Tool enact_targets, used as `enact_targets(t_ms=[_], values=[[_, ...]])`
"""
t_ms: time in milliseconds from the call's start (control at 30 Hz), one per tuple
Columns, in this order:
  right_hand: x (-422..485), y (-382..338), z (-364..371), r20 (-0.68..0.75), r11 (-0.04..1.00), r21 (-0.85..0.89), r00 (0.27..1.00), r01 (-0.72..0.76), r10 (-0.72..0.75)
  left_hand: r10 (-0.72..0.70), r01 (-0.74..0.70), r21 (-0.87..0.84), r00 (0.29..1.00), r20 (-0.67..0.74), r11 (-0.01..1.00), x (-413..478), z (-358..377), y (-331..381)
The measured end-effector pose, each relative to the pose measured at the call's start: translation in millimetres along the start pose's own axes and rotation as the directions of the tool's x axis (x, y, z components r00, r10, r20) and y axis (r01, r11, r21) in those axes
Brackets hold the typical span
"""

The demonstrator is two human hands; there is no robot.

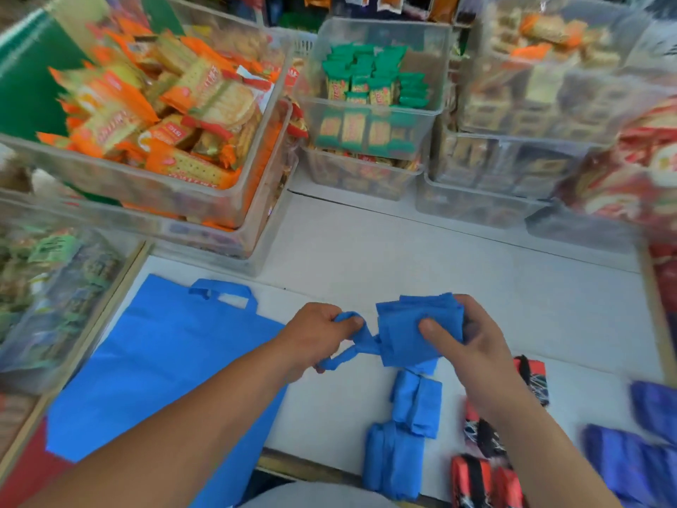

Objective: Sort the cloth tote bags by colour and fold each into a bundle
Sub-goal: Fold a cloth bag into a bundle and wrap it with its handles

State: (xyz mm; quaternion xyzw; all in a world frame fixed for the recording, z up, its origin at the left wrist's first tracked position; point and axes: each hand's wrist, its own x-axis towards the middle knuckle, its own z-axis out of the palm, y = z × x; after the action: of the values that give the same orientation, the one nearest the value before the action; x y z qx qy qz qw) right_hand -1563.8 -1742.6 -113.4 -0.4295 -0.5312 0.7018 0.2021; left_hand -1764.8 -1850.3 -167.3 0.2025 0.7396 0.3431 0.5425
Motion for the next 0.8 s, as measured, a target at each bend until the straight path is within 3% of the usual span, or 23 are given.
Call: enact_targets(t_ms=[67,167,333,500,600,667,800], values=[[-19,-9,-13,0.161,0.984,-0.135,0.983,0.112,-0.09,-0.075,0.066,0.134,0.995,0.067,0.989,-10,2,8],[-42,-18,-24,0.346,0.861,-0.413,0.925,0.298,-0.154,-0.041,0.005,0.222,0.987,0.157,0.975,-26,11,24],[-54,-17,-24,0.406,0.72,-0.497,0.863,0.485,-0.3,0.138,-0.215,0.234,0.942,0.305,0.948,-56,31,56],[-58,-16,-25,0.332,0.73,-0.522,0.894,0.441,-0.302,0.184,-0.257,0.165,0.915,0.358,0.952,-83,40,66],[-61,-10,-21,0.332,0.809,-0.481,0.924,0.338,-0.189,0.168,-0.227,0.143,0.927,0.336,0.963,-90,44,65],[-61,-8,-21,0.265,0.859,-0.455,0.956,0.237,-0.123,0.172,-0.215,0.12,0.939,0.297,0.969,-92,45,62],[-61,-8,-22,0.194,0.901,-0.397,0.975,0.175,-0.104,0.248,-0.252,0.005,0.958,0.145,0.968,-92,41,47]])
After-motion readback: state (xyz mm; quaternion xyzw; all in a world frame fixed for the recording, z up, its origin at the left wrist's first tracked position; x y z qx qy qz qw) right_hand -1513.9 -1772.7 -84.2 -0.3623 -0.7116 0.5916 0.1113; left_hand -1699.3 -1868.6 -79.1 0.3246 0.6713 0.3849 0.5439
